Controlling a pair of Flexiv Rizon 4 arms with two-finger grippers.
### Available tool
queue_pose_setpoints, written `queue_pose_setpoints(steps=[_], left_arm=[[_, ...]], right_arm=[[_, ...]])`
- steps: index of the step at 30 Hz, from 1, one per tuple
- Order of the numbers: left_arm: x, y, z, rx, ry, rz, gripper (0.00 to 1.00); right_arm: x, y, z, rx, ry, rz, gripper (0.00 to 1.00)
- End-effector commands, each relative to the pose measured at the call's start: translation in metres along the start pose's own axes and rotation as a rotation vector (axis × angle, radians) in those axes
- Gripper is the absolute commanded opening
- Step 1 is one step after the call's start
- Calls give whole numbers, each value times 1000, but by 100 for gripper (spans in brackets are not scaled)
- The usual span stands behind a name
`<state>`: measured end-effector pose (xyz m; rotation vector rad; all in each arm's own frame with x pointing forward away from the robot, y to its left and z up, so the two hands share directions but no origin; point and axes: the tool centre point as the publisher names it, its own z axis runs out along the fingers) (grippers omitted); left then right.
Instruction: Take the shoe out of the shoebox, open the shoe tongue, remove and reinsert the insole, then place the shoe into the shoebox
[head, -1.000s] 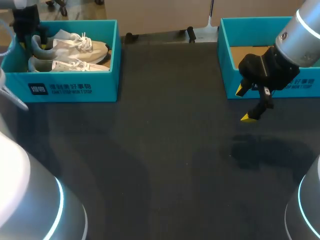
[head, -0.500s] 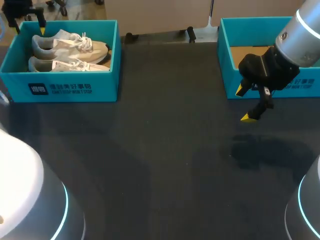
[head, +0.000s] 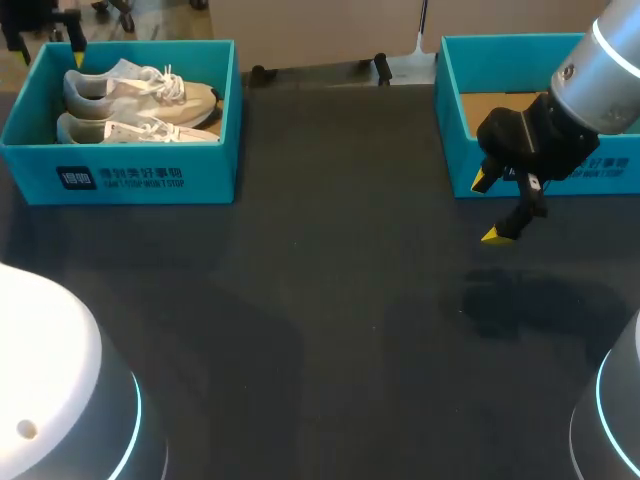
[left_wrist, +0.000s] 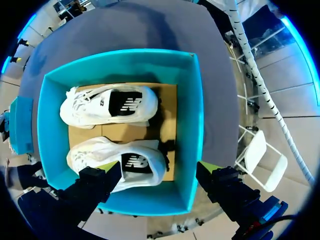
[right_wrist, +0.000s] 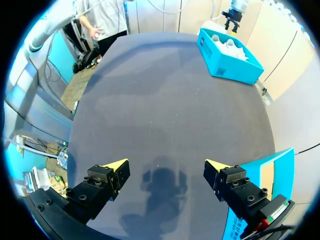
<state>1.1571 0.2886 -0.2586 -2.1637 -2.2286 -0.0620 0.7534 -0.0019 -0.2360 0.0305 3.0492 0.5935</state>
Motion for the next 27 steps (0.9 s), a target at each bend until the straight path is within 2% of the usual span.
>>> queue_pose_setpoints(steps=[1,6,11,20,27], left_arm=[[1,-23,-3,-83,1,-10,100],[0,-46,-6,-66,32,35,100],[-1,-70,-5,-80,44,40,100],[-1,-105,3,8,58,48,100],[2,-126,1,-6,39,79,100]], right_arm=[[0,0,1,3,-1,0,100],[0,0,1,3,-1,0,100],[0,0,1,3,-1,0,100],[0,0,1,3,-1,0,100],[0,0,1,3,-1,0,100]])
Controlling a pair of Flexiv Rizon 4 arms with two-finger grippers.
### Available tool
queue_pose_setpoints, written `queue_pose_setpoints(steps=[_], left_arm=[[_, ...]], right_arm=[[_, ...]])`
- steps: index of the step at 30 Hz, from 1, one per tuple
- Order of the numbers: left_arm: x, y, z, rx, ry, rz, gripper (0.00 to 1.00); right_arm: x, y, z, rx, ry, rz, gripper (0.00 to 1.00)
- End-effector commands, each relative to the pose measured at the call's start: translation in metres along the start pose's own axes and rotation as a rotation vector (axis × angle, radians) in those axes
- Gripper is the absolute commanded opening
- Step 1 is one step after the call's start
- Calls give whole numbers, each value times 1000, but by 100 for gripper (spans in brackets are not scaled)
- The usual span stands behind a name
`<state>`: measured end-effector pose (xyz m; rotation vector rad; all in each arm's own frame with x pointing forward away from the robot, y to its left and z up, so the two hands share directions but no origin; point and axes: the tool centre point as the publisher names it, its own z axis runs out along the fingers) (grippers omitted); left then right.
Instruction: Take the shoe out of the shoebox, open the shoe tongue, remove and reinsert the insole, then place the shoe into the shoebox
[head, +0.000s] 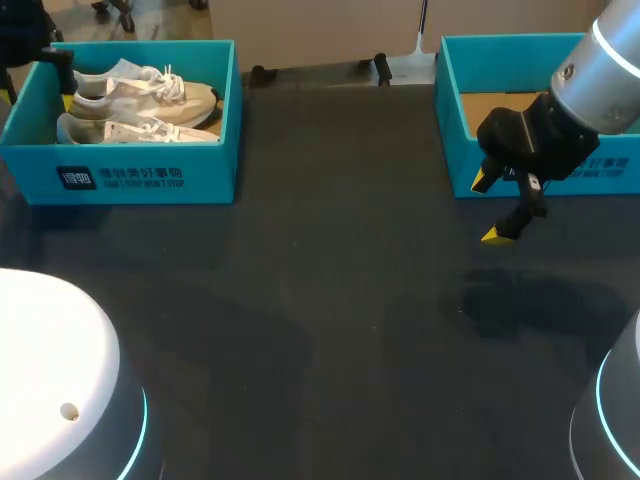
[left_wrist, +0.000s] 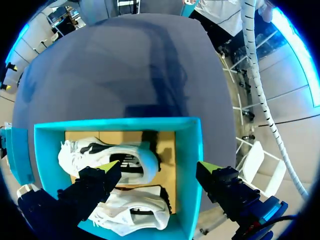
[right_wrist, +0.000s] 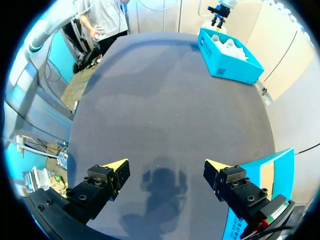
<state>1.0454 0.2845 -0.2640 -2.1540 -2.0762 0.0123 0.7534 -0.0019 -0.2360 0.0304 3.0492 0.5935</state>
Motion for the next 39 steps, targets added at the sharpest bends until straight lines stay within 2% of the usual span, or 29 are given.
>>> queue_pose_setpoints(steps=[1,6,17,18,27,33,39], left_arm=[[2,-16,-2,-120,-5,6,100],[1,-24,-3,-98,-16,26,100],[1,-24,-2,-96,-10,35,100],[1,-21,-2,-78,-39,32,100],[-6,11,18,-60,-7,35,100],[-6,21,33,-90,-38,115,100],[-9,25,46,-100,-42,107,100]], right_arm=[[0,0,1,3,-1,0,100],[0,0,1,3,-1,0,100],[0,0,1,3,-1,0,100],[0,0,1,3,-1,0,100],[0,0,1,3,-1,0,100],[0,0,1,3,-1,0,100],[0,0,1,3,-1,0,100]])
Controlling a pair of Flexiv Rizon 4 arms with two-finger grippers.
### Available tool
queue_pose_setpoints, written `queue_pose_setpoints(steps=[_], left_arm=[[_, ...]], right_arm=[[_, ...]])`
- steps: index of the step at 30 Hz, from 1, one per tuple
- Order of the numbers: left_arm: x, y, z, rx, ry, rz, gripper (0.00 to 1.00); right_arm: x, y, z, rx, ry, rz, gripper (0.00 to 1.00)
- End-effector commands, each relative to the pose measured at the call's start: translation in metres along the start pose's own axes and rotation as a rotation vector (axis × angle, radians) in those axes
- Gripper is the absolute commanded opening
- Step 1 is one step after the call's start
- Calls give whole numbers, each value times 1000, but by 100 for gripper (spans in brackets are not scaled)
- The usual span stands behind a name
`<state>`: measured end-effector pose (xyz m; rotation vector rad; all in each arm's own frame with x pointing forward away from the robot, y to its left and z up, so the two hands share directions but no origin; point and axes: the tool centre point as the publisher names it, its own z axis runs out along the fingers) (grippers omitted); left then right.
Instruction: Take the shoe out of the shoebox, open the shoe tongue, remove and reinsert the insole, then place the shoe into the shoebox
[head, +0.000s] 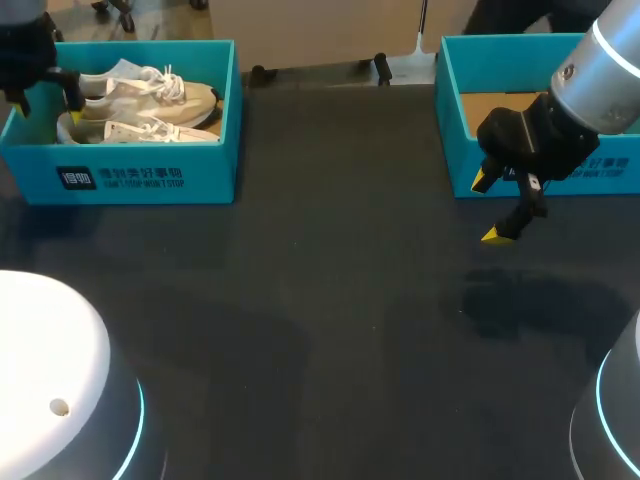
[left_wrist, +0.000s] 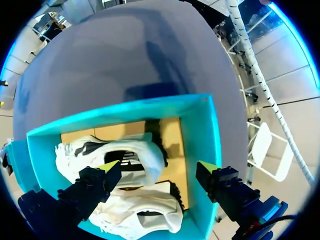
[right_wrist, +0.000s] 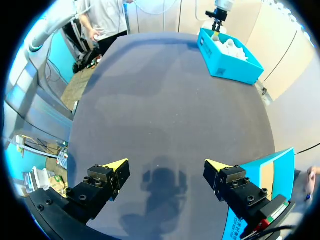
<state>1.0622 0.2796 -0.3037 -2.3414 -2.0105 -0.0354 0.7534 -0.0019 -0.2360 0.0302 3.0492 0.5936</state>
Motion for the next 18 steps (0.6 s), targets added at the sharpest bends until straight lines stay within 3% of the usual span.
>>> queue_pose_setpoints(steps=[1,11,18], left_arm=[[-1,3,12,-3,-4,-14,97],[-11,4,34,-33,-7,-19,96],[-7,4,45,-29,-12,-36,93]], right_arm=[[0,0,1,3,-1,1,100],[0,0,1,3,-1,1,100],[0,0,1,3,-1,1,100]])
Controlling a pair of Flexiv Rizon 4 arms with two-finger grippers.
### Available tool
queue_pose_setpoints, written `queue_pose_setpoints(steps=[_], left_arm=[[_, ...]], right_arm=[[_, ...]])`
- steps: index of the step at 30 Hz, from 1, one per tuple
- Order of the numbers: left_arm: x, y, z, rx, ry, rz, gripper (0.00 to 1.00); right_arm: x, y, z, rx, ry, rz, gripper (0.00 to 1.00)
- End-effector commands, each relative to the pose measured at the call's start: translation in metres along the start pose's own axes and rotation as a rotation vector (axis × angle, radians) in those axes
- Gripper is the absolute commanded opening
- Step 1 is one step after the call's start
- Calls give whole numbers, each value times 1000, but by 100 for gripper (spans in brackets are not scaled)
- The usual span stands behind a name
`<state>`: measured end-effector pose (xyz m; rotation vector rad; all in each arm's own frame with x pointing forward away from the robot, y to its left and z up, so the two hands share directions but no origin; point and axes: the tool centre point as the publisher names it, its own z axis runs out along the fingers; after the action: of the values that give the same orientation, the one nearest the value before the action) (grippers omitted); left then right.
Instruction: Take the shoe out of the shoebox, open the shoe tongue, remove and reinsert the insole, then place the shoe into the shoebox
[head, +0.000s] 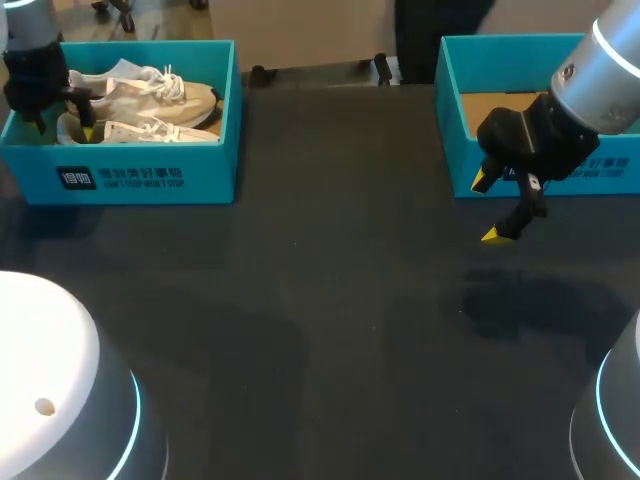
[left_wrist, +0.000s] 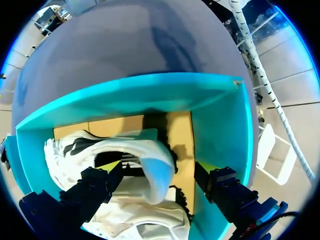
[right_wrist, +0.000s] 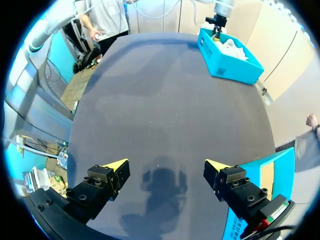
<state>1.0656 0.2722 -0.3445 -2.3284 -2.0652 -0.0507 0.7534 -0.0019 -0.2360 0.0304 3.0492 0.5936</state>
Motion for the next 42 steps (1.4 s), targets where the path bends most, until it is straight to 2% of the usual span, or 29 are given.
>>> queue_pose_setpoints(steps=[1,3,7,8,14,16,17,21,30,32,33,37,38,42], left_arm=[[3,-3,6,-8,-4,-6,92],[5,-3,12,-11,6,-9,85],[9,2,23,9,-5,-13,82],[9,3,24,11,-7,-14,78],[7,6,36,-1,-19,9,75],[7,9,43,3,-18,10,62],[7,10,44,4,-19,9,61],[10,12,48,8,-27,11,49],[15,15,56,34,-6,22,43],[15,13,54,37,5,38,32],[15,12,53,41,9,39,19],[15,10,49,46,19,50,7],[16,9,47,45,22,53,0],[17,8,40,52,39,67,0]], right_arm=[[0,0,1,3,-1,0,100],[0,0,1,3,-1,0,100],[0,0,1,3,-1,0,100],[0,0,1,3,-1,0,100],[0,0,1,3,-1,0,100],[0,0,1,3,-1,0,100],[0,0,1,3,-1,0,100],[0,0,1,3,-1,0,100],[0,0,1,3,-1,0,100],[0,0,1,3,-1,0,100],[0,0,1,3,-1,0,100],[0,0,1,3,-1,0,100],[0,0,1,3,-1,0,100],[0,0,1,3,-1,0,100]])
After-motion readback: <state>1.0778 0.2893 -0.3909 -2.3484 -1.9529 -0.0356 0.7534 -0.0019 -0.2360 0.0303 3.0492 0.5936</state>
